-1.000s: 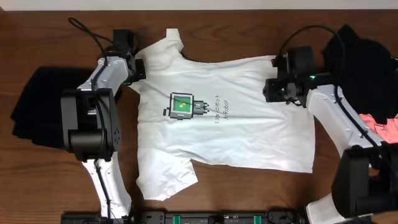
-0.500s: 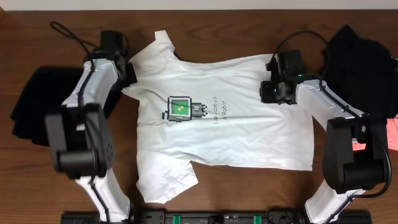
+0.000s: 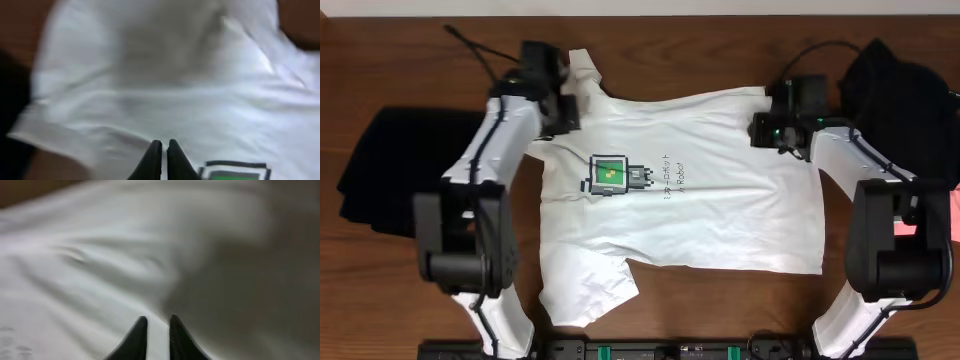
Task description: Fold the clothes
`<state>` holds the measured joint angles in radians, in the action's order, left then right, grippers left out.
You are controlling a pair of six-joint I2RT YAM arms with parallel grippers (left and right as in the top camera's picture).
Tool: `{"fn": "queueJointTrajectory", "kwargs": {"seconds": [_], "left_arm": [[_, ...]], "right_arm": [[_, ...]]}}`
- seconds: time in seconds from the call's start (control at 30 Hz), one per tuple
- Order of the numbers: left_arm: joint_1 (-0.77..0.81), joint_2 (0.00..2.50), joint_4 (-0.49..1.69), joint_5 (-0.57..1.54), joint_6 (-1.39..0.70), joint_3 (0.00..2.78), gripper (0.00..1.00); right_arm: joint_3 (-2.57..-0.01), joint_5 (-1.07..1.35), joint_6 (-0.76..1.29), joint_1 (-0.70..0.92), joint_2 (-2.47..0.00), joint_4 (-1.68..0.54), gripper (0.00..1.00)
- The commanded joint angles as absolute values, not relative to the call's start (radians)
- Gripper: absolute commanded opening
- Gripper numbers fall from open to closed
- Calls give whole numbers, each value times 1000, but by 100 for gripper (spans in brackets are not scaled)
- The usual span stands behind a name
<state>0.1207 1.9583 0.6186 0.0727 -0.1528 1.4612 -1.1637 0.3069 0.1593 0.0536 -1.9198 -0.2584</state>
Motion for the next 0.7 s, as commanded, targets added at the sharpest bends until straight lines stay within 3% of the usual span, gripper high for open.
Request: {"fn": "queueJointTrajectory", "kwargs": {"seconds": [0.0, 0.4, 0.67], "left_arm": [[140, 2007, 635, 83, -140, 1450, 6], [137, 2031, 669, -16, -204, 1363, 6], [134, 2057, 677, -16, -204, 1255, 6]], "right_arm": [[-1164, 573, 241, 75, -1925, -219, 2], [-1164, 471, 275, 301, -1943, -8, 1], [-1164, 297, 277, 277, -1988, -127, 3]]}}
